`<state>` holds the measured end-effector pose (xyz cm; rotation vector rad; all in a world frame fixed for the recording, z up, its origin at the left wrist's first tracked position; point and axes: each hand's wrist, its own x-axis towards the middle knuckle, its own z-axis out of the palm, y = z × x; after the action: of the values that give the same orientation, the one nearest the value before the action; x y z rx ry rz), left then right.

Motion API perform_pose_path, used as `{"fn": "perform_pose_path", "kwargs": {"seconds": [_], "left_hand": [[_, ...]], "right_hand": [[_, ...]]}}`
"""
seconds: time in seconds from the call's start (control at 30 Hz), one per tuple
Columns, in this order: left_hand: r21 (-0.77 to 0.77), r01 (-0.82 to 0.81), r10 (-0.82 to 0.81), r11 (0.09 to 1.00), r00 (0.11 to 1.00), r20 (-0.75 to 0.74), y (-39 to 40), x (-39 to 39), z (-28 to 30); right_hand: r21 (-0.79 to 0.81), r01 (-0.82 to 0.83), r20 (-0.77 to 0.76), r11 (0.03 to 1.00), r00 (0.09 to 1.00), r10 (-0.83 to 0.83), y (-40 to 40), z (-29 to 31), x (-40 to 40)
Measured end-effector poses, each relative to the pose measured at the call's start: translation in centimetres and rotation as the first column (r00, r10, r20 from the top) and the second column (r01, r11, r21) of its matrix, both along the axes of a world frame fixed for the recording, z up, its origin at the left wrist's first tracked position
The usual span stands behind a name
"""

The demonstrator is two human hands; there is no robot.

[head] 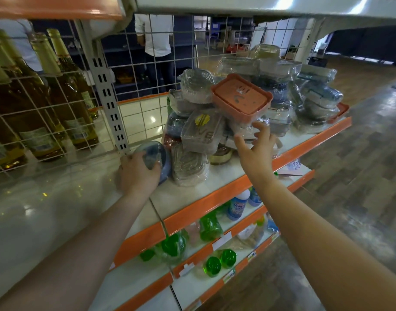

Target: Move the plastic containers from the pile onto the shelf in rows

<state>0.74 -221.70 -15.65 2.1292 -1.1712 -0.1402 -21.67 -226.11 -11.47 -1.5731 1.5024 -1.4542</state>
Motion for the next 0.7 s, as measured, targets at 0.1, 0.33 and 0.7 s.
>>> {"fn": "perform_pose_path", "kwargs": {"seconds": [0.1,0.33,0.7], "left_hand": [[-0.111,0.109,-0.115,0.988,0.992,-0.048,1.0,-0.4,0.7],[-0.022,0.358,-0.358,0.933,0.933,0.026,3.2,-1.1,1.4],[0.318,0.363,-0.376,0.876,0.926,-0.021,10.4,-0.4,2.0]], "right_hand": [[-0.026,-0.011,0.007,1.000,1.000,0.011,0.8,0.0,0.8],[-0.073,-0.010,-0.009,0.997,1.000,0.010,2.8,-0.2,1.1],[0.294,-0.163,-0.364,0.942,0.892,0.268,7.3,-1.6,-0.5]]}}
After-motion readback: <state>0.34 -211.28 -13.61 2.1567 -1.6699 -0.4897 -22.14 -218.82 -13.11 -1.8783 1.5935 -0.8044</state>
